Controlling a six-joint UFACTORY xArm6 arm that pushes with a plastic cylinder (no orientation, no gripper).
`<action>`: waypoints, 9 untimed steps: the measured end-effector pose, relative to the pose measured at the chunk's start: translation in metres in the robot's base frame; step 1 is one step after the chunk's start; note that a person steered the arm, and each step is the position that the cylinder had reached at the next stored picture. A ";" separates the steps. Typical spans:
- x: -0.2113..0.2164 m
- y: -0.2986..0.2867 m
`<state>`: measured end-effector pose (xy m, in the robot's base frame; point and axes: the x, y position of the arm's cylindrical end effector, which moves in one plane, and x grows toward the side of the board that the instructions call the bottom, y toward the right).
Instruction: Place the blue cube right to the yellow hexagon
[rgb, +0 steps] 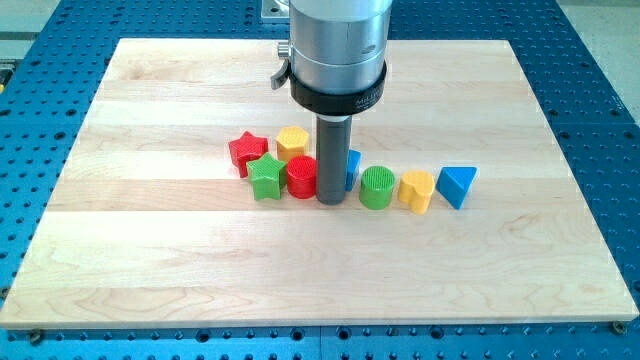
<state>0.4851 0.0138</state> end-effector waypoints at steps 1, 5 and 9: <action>0.009 0.006; 0.024 0.033; -0.021 -0.006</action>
